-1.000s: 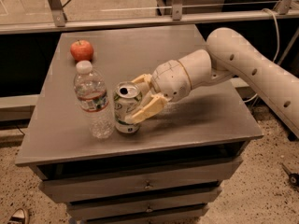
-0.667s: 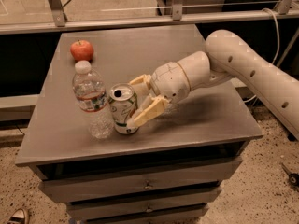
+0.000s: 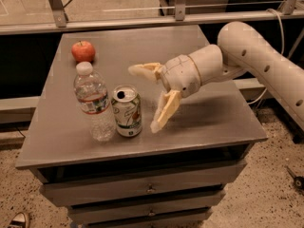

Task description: Move 7up can near water bottle

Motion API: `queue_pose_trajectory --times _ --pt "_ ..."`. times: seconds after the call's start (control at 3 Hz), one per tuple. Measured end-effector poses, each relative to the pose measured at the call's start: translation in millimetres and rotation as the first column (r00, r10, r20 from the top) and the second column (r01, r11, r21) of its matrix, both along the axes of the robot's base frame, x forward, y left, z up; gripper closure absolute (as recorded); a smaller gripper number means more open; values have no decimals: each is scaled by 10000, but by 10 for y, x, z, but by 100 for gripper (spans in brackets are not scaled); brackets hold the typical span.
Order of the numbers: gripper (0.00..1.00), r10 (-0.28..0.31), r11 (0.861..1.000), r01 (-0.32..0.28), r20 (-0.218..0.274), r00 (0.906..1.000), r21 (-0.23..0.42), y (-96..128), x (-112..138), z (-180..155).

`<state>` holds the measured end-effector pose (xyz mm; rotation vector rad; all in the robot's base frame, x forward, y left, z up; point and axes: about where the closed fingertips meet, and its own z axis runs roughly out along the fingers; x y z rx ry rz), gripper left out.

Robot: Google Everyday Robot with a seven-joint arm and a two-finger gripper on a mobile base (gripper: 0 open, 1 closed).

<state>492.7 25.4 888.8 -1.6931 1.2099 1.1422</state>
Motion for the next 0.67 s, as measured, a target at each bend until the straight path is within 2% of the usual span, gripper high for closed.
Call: queue_pose_trajectory --times 0.33,0.67 --pt "0 -1695 9838 1758 1381 9758 -342 -629 404 510" --pt "0 -3094 9443 3262 2193 9253 -440 -1164 731 860"
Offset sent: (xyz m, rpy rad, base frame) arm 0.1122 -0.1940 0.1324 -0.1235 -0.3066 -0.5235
